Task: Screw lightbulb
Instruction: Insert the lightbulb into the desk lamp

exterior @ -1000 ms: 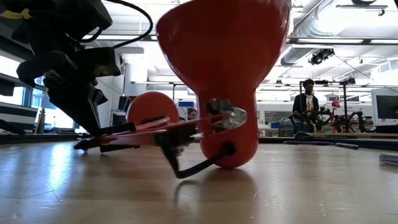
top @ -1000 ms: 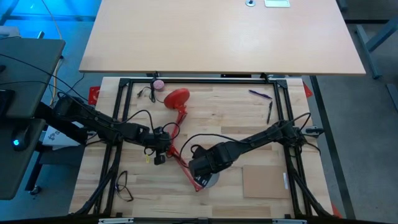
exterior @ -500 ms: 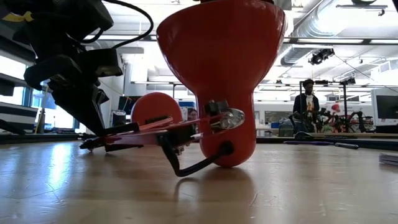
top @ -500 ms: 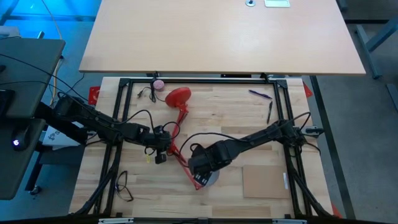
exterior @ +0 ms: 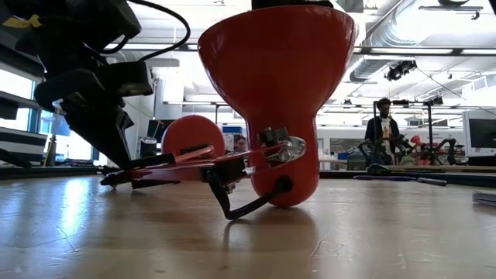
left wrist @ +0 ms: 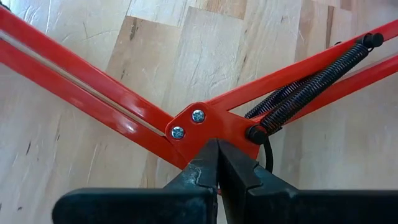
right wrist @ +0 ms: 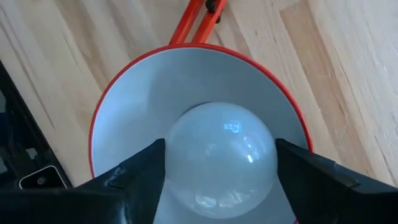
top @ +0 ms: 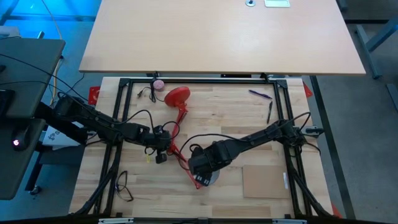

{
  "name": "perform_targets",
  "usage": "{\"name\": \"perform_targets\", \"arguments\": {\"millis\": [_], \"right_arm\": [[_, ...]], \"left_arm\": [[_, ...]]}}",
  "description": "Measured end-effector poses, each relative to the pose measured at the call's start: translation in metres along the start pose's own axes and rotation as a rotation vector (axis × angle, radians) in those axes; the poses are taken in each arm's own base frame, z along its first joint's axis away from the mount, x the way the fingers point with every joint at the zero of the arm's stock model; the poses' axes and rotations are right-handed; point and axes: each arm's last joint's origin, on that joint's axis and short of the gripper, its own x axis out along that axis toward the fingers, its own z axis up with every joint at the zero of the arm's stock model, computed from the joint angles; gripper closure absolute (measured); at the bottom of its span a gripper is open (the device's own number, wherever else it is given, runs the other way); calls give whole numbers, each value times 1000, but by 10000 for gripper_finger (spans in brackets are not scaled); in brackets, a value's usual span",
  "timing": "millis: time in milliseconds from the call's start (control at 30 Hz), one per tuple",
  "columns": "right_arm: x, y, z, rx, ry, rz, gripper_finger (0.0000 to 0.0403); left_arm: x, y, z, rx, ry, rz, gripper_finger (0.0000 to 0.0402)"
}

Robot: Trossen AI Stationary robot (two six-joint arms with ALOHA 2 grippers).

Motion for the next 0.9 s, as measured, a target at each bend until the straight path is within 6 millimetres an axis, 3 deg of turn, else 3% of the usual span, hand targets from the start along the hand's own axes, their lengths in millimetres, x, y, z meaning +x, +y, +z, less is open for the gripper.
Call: {"name": "perform_targets", "arguments": {"millis": [267, 467, 600, 733, 900], "right_arm": [[-8, -4, -3, -90, 22, -9, 43], [-17, -10, -8, -358, 32, -71, 37], [-23, -20, -11, -569, 23, -255, 36], [-25, -29, -11, -669, 22, -440, 36], [-23, -26, -6, -746, 31, -331, 36]], "left_arm": [[0, 0, 2, -18, -26, 8, 402], [1, 3, 4, -75, -48, 36, 401], [2, 8, 6, -113, -54, 49, 401], [3, 15, 8, -167, -56, 77, 401], [3, 20, 10, -199, -63, 88, 401]]}}
